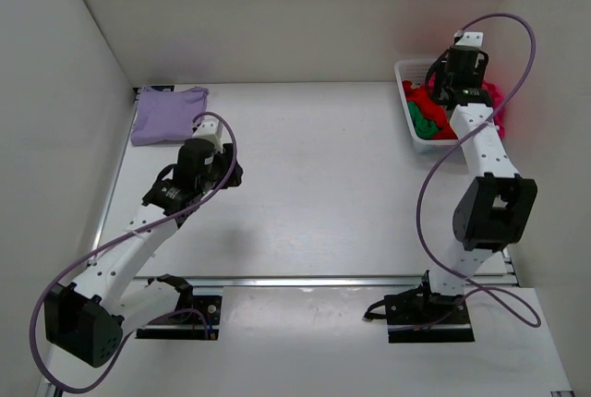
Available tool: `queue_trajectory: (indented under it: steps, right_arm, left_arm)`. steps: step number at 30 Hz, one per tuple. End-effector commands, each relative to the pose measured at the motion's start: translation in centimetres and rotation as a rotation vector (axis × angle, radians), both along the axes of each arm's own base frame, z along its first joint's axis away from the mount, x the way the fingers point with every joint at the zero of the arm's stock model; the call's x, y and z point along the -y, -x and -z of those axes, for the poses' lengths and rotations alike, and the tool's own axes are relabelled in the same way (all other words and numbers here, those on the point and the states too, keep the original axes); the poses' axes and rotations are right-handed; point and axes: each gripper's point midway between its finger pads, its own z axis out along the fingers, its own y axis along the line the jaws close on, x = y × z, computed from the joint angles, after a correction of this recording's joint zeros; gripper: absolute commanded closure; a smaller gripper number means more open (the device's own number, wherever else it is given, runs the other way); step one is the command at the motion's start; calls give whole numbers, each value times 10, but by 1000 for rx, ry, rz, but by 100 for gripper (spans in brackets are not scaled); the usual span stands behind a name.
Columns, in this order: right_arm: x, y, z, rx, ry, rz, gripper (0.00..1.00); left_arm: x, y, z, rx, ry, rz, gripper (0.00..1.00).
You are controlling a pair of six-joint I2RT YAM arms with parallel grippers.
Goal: Fold and stack the t-shirts
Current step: Grab crumpled tshirt from bin with the right arm
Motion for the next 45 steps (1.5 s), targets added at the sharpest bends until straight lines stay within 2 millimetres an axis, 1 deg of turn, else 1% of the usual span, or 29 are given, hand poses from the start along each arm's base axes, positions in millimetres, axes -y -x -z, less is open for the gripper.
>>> queue_trajectory:
  steps: [1,2,3,7,8,9,11,12,13,14,16,18,19,21,22,25,26,27,29,31,32,35,37,38,39,41,42,44,45]
  right_arm:
    - [28,-32,-13,76,48,58,40]
    - [32,-41,-3,52,51,54,35]
    - [41,-43,5,30,48,74,24]
    - [73,-60,30,-49,18,161,24]
    - [76,-62,45,-92,9,168,25]
    - [80,-63,44,-89,10,181,25]
    - [87,-64,63,-156,29,208,29]
    - [90,-64,67,-171,35,216,39]
    - [91,-60,76,-199,33,235,58]
    - [95,-56,79,-205,17,254,62]
    - [97,-51,76,-210,5,261,91]
    - [96,-49,70,-203,-18,239,99]
    - [94,-47,74,-221,-25,226,100]
    - [90,-42,45,-167,-37,207,100]
    - [83,-42,40,-159,-43,178,100]
    - [69,-28,-15,-57,-50,138,100]
    - [61,-27,-20,-44,-56,115,100]
    - [56,-19,-38,-4,-65,95,100]
    - [43,-8,-59,45,-86,46,100]
    - [18,9,-90,109,-108,-43,100]
    - [12,11,-97,125,-109,-69,100]
    - [-44,34,-143,214,-102,-256,100]
    - [-100,55,-181,275,-40,-401,100]
    - [-125,70,-208,327,15,-458,100]
    - [-137,80,-223,355,45,-474,100]
    - [-184,114,-269,464,90,-563,100]
    - [-193,125,-280,501,72,-592,100]
    - [-225,162,-311,606,-4,-721,100]
    - [-226,175,-325,652,-24,-734,100]
  left_arm:
    - [7,-2,-14,58,20,36,38]
    - [9,-2,-12,61,19,46,38]
    - [10,-3,-16,70,22,46,38]
    - [10,-1,-9,59,6,52,38]
    - [12,0,-8,59,6,60,38]
    - [9,1,-1,46,1,53,38]
    - [6,1,2,42,7,46,38]
    - [5,2,4,41,7,44,38]
    - [3,1,4,40,1,38,38]
    - [3,3,4,42,-8,43,38]
    - [1,5,6,32,-14,39,38]
    - [0,6,3,41,-20,34,38]
    - [-1,7,2,39,-13,30,38]
    - [-1,8,0,41,-1,24,39]
    - [-1,10,-2,48,8,25,39]
    - [-2,12,-7,57,5,28,39]
    - [-1,14,-8,56,8,29,39]
    - [-1,14,-9,55,8,28,38]
    - [-2,18,-9,55,18,25,39]
    - [-1,18,-13,69,39,22,39]
    - [1,20,-11,67,43,31,38]
    - [5,21,-10,62,51,50,38]
    - [7,22,-8,58,42,58,38]
    - [6,21,-9,65,38,57,38]
    - [6,21,-11,63,41,57,38]
    - [2,20,-14,76,39,41,39]
    - [-3,19,-14,76,41,17,39]
    - [-13,19,-18,90,69,-43,40]
    - [-25,20,-20,100,76,-84,40]
